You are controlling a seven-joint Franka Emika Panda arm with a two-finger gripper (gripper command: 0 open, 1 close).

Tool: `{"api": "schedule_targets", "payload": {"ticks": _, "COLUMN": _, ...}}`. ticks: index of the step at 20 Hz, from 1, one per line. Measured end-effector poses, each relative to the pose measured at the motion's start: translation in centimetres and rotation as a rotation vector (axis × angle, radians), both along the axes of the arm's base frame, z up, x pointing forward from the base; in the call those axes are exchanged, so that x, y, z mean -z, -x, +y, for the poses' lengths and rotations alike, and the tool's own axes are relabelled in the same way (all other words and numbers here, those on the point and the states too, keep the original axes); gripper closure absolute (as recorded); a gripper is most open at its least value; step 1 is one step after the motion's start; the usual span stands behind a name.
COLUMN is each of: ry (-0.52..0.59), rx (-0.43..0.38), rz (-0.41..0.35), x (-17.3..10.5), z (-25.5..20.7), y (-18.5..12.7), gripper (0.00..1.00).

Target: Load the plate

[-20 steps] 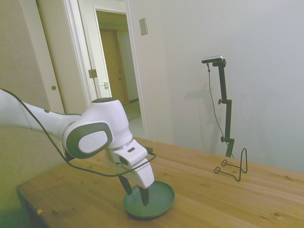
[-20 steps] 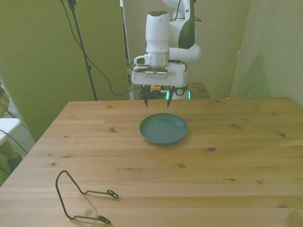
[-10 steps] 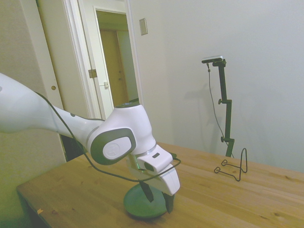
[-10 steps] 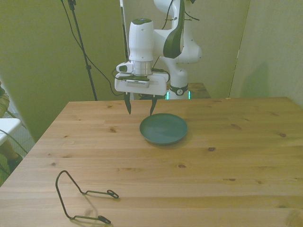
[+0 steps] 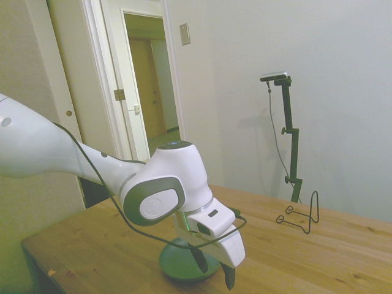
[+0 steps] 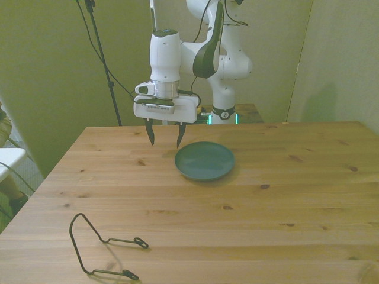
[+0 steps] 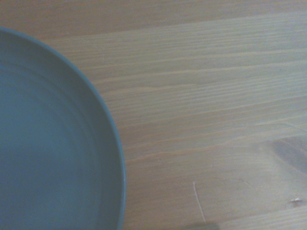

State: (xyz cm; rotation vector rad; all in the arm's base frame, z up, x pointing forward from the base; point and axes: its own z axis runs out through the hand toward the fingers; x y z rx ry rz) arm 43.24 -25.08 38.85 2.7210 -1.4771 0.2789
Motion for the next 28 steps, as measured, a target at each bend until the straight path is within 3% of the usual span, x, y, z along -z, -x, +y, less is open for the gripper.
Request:
{"api": "schedule_targets", "payload": {"ticks": 15, "ry": -0.014, "rx": -0.029, "rz": -0.027, "x": 1.3, "z": 1.8, "y": -4.2, "gripper": 0.0}}
{"api": "schedule_targets", "payload": {"ticks": 28, "ry": -0.139, "rx": -0.009, "rz": -0.038, "x": 3.9, "z": 2.2, "y": -4.1, "gripper": 0.0}}
